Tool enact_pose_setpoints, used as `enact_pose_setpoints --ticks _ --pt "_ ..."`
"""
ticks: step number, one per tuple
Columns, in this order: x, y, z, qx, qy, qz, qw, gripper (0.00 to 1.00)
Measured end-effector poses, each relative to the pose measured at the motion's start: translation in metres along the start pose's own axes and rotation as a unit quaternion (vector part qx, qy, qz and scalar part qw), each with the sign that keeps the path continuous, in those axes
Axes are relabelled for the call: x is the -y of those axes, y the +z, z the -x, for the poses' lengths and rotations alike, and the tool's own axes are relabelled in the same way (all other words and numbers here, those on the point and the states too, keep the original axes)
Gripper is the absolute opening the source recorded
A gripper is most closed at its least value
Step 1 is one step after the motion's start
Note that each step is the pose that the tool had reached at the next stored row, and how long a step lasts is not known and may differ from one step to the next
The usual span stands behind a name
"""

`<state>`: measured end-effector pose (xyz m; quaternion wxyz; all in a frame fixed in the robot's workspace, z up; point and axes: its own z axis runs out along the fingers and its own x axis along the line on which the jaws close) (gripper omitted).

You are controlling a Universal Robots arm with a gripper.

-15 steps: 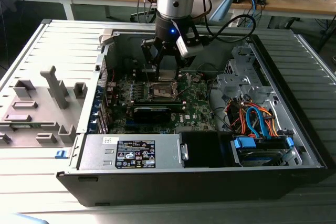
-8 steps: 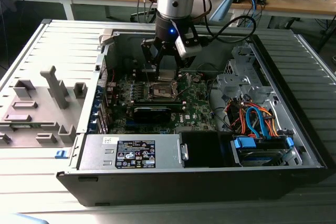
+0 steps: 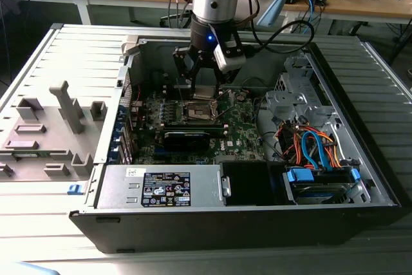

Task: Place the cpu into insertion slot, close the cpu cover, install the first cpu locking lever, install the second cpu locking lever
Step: 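Place the cpu into insertion slot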

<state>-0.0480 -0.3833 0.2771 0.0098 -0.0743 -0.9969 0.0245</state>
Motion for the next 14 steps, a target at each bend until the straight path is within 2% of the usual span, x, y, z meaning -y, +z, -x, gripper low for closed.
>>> enact_pose_setpoints --ticks 9,14 --pt "0.0000 0.0000 0.0000 -0.0014 0.028 0.0004 0.99962 0.55" --pt "0.0000 0.0001 0.0000 -0.0024 0.047 0.0007 0.99890 0.55"
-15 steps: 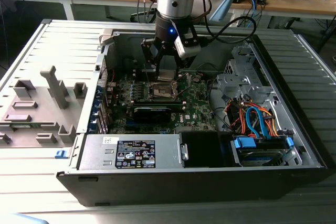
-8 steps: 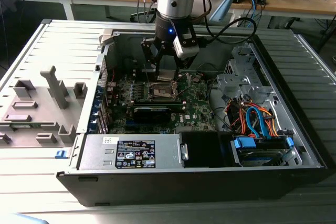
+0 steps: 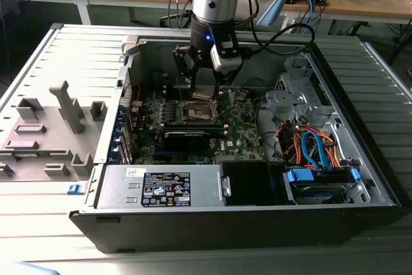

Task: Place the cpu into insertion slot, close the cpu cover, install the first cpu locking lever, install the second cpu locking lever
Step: 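Place the cpu into insertion slot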

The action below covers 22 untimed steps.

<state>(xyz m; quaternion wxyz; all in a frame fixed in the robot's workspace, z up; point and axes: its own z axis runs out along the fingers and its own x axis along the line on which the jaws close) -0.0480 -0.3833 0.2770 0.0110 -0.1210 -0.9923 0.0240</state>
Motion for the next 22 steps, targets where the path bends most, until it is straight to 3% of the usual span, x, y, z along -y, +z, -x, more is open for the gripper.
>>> enact_pose_setpoints --ticks 11,22 --pt "0.0000 0.0001 0.0000 -0.0014 0.028 0.0004 0.99962 0.55" --pt "0.0000 0.0001 0.0000 -0.0027 0.054 0.0009 0.99852 0.55"
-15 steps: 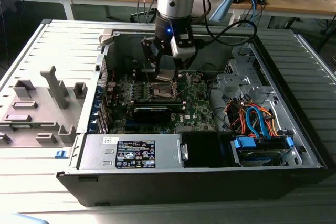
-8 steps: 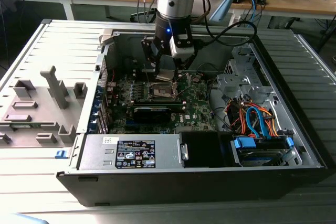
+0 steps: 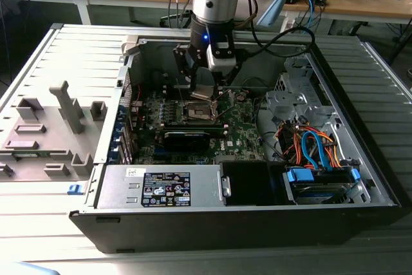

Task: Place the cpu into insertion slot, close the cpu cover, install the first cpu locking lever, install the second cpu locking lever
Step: 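Place the cpu into insertion slot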

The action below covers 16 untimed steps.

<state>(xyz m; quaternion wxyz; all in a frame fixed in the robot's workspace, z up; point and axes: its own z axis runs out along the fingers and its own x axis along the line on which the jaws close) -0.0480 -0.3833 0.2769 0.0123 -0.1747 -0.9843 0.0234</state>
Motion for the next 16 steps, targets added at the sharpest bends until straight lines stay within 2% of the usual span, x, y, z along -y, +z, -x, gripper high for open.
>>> enact_pose_setpoints --ticks 16 --pt "0.0000 0.0000 0.0000 -0.0018 0.035 0.0006 0.99937 0.55"
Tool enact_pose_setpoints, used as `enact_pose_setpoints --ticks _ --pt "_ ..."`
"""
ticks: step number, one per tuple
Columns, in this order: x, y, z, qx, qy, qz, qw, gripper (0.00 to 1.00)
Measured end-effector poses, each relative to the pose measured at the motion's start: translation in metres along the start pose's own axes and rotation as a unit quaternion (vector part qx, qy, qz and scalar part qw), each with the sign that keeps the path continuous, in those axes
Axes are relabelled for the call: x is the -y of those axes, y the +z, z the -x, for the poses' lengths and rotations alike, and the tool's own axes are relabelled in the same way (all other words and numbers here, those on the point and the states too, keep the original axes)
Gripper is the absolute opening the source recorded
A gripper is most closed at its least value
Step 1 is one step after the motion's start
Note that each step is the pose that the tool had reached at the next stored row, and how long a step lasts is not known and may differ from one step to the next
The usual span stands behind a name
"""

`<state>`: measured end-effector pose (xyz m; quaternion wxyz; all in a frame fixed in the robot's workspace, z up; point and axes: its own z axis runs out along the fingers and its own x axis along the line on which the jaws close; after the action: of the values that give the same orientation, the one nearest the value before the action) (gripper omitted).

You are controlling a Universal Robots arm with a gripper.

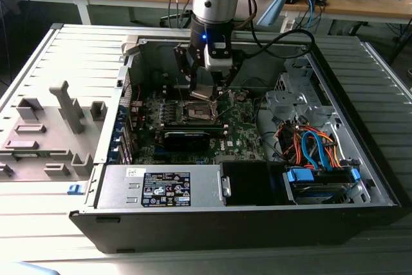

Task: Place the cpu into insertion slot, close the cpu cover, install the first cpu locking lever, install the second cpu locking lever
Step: 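Place the cpu into insertion slot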

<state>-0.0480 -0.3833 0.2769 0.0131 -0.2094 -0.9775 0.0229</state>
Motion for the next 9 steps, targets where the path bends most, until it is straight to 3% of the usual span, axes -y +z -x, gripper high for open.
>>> enact_pose_setpoints --ticks 9 --pt "0.0000 0.0000 0.0000 -0.0010 0.019 0.0003 0.99982 0.55"
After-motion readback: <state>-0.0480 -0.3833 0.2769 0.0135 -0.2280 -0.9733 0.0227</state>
